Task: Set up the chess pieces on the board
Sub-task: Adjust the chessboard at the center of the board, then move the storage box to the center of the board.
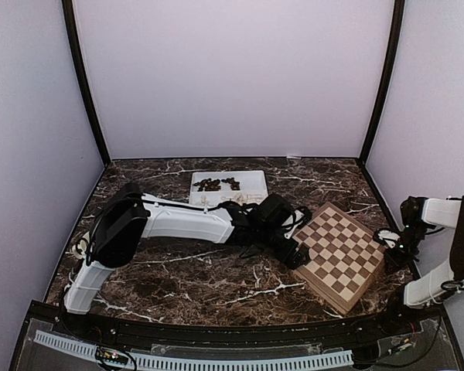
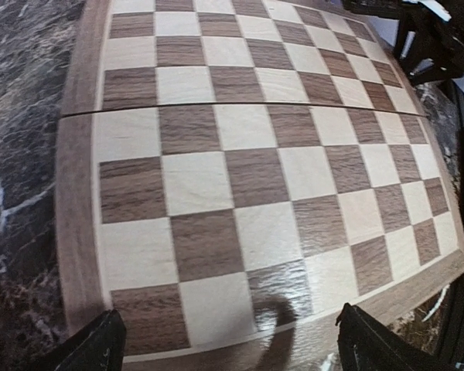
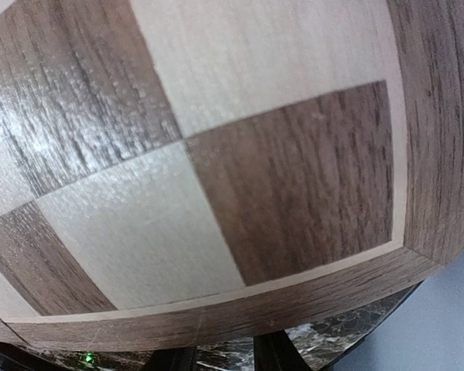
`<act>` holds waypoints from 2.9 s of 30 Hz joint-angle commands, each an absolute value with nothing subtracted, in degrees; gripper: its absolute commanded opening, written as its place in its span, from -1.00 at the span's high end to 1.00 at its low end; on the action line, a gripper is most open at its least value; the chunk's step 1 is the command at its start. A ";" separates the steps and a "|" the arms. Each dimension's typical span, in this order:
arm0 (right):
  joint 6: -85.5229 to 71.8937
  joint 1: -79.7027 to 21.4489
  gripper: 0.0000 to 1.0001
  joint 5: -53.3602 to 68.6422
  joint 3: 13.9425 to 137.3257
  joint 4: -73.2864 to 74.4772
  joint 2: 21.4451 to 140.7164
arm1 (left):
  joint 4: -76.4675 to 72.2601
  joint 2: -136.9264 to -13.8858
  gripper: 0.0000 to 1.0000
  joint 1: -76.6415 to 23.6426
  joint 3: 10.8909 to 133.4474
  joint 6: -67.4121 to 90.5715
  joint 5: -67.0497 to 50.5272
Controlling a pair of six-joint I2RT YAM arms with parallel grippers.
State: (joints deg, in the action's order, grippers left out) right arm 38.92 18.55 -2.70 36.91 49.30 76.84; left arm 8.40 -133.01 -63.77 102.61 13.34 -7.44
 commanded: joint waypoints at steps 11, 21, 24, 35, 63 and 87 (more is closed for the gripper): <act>36.71 18.74 0.46 3.19 36.10 39.30 78.42 | 10.38 -131.79 -0.98 -61.48 99.60 16.49 -8.25; 35.62 18.72 0.43 7.21 38.62 37.10 81.72 | 11.92 -131.47 -0.97 -63.79 98.60 12.31 -14.23; 35.14 18.64 0.42 8.27 39.63 36.49 83.17 | 12.81 -130.75 -0.96 -65.40 97.18 11.17 -15.22; 32.15 11.96 0.41 8.44 42.01 34.73 86.56 | 15.22 -128.48 -0.96 -69.51 95.04 8.16 -14.12; 28.50 2.53 0.28 11.32 42.79 36.78 83.67 | 18.26 -120.02 -0.94 -74.38 85.33 12.22 -7.65; 28.37 0.40 -0.18 40.34 56.76 35.06 80.09 | 33.37 -111.87 0.12 -44.46 96.21 10.55 5.70</act>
State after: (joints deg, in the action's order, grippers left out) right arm 27.38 1.06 31.51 58.78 40.80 78.02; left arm 29.47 -108.16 -45.82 94.83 9.91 7.92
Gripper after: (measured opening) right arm 0.613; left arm 0.586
